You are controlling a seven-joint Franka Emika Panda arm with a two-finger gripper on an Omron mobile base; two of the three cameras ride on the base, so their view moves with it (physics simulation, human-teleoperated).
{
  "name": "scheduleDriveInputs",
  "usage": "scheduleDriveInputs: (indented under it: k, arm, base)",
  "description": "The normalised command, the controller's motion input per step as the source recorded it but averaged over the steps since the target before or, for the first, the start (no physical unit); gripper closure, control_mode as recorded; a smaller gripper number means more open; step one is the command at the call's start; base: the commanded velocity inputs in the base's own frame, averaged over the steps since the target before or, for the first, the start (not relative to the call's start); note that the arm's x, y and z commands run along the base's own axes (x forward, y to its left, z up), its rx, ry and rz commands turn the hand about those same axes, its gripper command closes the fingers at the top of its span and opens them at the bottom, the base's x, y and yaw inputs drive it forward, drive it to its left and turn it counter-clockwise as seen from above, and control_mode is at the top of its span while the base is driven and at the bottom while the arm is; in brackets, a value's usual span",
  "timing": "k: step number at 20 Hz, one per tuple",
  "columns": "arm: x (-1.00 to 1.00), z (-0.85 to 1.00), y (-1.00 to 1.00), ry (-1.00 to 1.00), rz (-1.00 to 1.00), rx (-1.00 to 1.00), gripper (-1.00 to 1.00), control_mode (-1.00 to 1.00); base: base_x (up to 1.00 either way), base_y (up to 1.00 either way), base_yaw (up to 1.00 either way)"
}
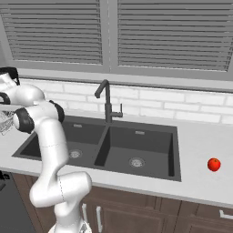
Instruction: Put the colander in the sink, put the apple, tangerine in the colander, and turn on the sink faucet and pour water over the colander.
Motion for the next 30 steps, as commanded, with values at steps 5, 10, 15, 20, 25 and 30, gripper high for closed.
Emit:
scheduleDriveInputs:
  k: [5, 10, 15, 20, 25, 30]
  arm:
    - [0.00, -0.10, -0.09, 0.00, 0.00, 0.01, -1.00, -1.00]
    - [0.00, -0.07, -0.11, 0.00, 0.00, 0.05, -1.00, -1.00]
    - [0.00, 0.00, -0.20, 0.00, 0.00, 0.08, -1.00, -1.00]
    - [-0.01, -0.03, -0.05, 0.00, 0.00, 0.05, -1.00, -1.00]
    - [-0.01, -0.15, 0.00, 0.00, 0.00, 0.03, -1.00, -1.00]
    - [0.00, -0.14, 0.00, 0.00, 0.00, 0.04, -1.00, -1.00]
  base:
    - [0.00, 0.00, 0.00]
    - [0.00, 0.00, 0.00]
    - [0.00, 0.00, 0.00]
    - [0.00, 0.00, 0.00]
    - [0.00, 0.00, 0.00]
    - [0.00, 0.00, 0.00]
